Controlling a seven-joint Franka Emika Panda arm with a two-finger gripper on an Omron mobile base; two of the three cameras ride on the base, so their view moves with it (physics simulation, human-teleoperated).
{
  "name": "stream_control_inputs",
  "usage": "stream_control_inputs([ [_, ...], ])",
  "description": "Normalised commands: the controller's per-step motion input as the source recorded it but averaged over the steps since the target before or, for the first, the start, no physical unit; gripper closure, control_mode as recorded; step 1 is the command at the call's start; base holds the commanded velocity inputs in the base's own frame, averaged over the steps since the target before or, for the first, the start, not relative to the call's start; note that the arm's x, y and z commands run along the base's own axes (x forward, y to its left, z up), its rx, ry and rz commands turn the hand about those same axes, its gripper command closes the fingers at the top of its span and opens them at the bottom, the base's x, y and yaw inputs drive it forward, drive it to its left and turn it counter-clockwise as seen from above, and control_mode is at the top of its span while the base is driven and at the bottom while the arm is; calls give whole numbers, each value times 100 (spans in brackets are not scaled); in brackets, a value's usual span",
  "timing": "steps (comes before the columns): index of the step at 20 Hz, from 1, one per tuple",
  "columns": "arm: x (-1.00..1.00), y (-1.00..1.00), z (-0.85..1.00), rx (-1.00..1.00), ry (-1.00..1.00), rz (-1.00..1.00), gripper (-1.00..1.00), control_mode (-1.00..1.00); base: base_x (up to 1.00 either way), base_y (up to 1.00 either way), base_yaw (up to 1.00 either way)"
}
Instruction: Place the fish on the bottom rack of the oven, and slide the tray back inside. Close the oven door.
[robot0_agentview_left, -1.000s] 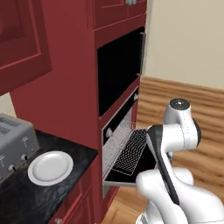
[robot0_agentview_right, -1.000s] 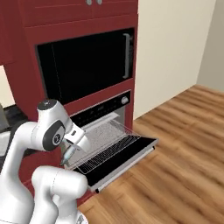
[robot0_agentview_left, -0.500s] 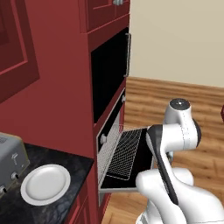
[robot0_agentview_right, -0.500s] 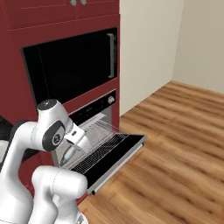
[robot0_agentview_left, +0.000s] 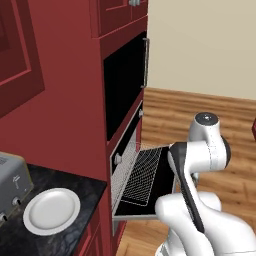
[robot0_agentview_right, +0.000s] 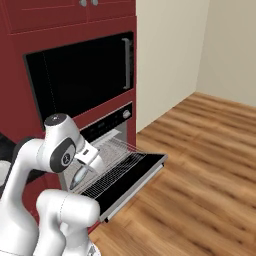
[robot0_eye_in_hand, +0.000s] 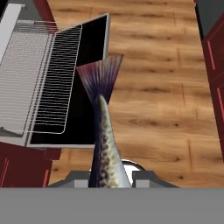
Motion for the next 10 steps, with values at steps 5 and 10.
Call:
stream_control_inputs([
  [5, 10, -6, -18, 0, 2, 1, 100, -100, 0, 0, 0],
  [10, 38, -2, -33, 4, 0, 9, 100, -100, 0, 0, 0],
])
